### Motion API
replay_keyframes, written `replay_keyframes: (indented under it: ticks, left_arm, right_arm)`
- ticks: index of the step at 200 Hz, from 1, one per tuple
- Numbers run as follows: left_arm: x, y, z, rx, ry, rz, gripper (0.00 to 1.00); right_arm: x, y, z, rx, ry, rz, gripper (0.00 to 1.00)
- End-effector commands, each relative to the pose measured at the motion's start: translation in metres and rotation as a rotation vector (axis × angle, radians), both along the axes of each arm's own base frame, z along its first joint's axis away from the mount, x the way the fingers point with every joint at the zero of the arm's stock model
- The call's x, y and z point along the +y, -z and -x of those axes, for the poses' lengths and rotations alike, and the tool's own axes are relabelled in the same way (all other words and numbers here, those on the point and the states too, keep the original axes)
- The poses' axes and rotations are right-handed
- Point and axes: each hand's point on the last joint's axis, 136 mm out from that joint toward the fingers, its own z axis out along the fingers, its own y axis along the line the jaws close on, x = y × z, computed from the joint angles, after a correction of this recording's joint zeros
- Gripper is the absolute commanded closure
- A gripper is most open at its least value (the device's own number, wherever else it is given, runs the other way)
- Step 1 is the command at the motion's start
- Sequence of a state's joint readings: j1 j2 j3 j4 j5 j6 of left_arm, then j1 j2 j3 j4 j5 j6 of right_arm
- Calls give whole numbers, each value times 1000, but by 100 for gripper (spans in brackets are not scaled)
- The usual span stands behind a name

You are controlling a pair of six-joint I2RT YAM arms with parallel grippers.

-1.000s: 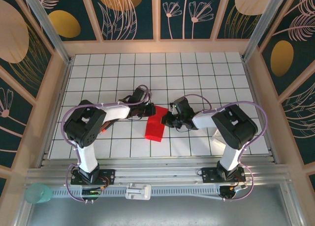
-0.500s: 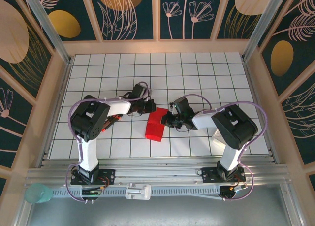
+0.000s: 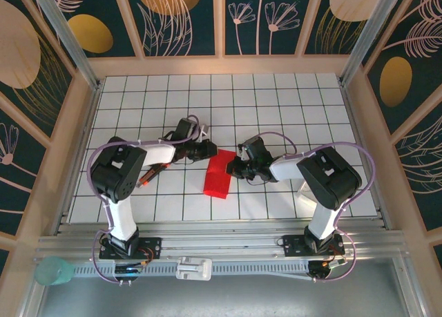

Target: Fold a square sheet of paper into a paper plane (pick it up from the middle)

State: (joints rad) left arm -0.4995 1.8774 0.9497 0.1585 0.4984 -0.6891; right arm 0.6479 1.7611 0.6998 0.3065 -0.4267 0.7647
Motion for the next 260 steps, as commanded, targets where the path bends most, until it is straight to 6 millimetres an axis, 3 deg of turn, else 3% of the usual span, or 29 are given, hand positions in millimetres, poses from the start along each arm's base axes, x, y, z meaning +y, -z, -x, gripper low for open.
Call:
replay_keyframes:
  ticks: [1, 24, 42, 71, 92, 122, 160, 186, 208, 244, 250, 260]
  left_arm:
    - [4, 8, 11, 39, -8, 5, 84]
    - [23, 31, 10, 73, -65, -93, 88]
    - [34, 38, 8, 72, -97, -139, 90]
    - [31, 13, 10, 22, -72, -108, 90]
    - [24, -8, 22, 9, -46, -21, 88]
    - [12, -12, 41, 40, -15, 70, 87]
    - [9, 6, 42, 71, -3, 48, 86]
    - [24, 29, 38, 104, -56, -51, 89]
    - [37, 36, 39, 97, -88, -114, 90]
    - [32, 9, 44, 52, -60, -47, 88]
    - [27, -7, 45, 26, -49, -4, 87]
    - [20, -15, 52, 27, -26, 36, 86]
  right_arm:
    - [-29, 42, 18, 88, 28, 172, 100]
    - [-29, 44, 18, 90, 27, 174, 100]
    - [-30, 44, 19, 91, 28, 176, 100]
    - [-31, 45, 20, 92, 30, 180, 100]
    - [-32, 46, 20, 93, 32, 181, 100]
    - [-30, 46, 19, 95, 34, 177, 100]
    - [-29, 46, 18, 94, 30, 178, 100]
    - [-32, 45, 19, 90, 36, 185, 100]
    - [-34, 45, 20, 91, 40, 188, 100]
    - [-35, 46, 21, 91, 39, 190, 100]
    - [-35, 45, 21, 90, 41, 188, 100]
    - [-35, 46, 22, 93, 41, 190, 100]
